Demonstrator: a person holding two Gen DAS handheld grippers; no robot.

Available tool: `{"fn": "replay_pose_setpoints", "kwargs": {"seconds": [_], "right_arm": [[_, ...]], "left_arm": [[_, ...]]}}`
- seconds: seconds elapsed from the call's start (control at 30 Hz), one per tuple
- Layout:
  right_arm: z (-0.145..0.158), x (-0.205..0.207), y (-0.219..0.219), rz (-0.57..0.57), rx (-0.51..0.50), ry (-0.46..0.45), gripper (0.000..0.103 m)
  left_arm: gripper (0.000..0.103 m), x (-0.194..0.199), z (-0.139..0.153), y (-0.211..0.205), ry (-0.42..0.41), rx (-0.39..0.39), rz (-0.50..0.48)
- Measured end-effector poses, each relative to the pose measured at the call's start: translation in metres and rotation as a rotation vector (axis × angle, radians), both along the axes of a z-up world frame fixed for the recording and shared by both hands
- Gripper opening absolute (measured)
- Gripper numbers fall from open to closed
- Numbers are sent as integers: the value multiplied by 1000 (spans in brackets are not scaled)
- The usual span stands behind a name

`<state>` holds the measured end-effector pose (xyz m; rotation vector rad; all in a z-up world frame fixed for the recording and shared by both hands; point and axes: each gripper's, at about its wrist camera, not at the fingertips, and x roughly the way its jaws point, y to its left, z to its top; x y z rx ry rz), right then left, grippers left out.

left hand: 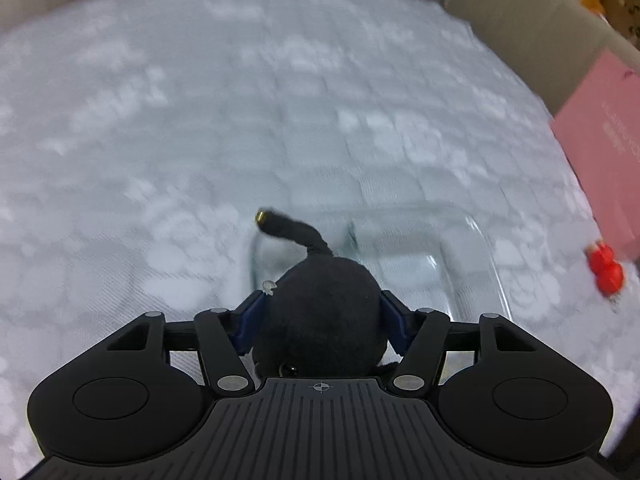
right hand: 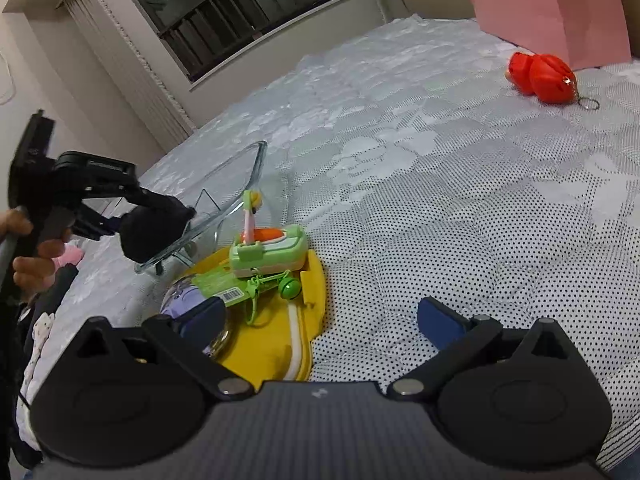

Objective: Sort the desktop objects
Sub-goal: 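Lift the black plush cat with the left gripper toward the glass container, then lower the cat into the glass container and open the left gripper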

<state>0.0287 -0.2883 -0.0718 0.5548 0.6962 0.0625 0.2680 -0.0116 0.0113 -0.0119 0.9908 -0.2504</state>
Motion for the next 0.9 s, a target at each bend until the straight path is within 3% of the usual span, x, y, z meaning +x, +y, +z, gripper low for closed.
{"fn": "replay_pose_setpoints", "kwargs": {"seconds": [0.1, 0.17, 0.27, 0.37, 0.5, 0.6, 0.67, 0.8, 0.9], "right_arm": [[-1, 0, 1, 2, -1, 2, 103], [-1, 0, 1, 4, -4, 2, 103], [-1, 0, 1, 6, -5, 2, 103], [0, -1, 0, 6, 5, 2, 103], [-1, 0, 0, 6, 7, 3, 103], [-1, 0, 1, 8, -1, 5, 103], [-1, 0, 1, 10, -2, 4, 103], [-3, 1, -1, 8, 7, 7, 103], [-3, 1, 0, 9, 4, 7, 103]], "left_arm": [[66, -23, 15, -5, -194, 62, 35], [66, -34, 17, -5, -268, 24, 50], [67, -54, 5, -11, -420, 27, 95], [67, -74, -20, -23, -554, 116, 115], [70, -74, -49, -24, -431, 49, 74], [75, -74, -49, -22, -428, 49, 75], [76, -67, -36, -14, -375, 0, 85], [81, -55, 13, 16, -285, -188, 122], [76, -36, 33, 29, -137, -309, 78]]}}
